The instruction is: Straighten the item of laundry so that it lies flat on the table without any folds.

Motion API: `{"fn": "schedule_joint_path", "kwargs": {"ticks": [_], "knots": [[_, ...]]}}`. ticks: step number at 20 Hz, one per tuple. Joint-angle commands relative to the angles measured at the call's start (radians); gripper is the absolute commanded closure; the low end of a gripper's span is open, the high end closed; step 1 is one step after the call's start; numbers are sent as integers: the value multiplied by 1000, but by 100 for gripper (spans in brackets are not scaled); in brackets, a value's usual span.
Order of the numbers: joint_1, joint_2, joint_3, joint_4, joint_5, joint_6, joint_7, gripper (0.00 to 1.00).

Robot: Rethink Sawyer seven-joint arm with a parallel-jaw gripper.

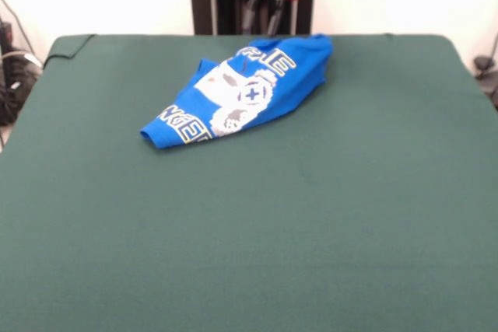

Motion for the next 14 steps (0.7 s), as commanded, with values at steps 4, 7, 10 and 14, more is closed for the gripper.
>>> {"fn": "schedule_joint_path", "kwargs": {"ticks": [4,7,10,14], "knots": [[106,-129,32,55,160,144,53,0],[84,-256,-15,70,72,251,-12,0],[63,-312,-38,37,-3,339,-56,0],[70,-206,-59,-18,8,230,-9,0]]}}
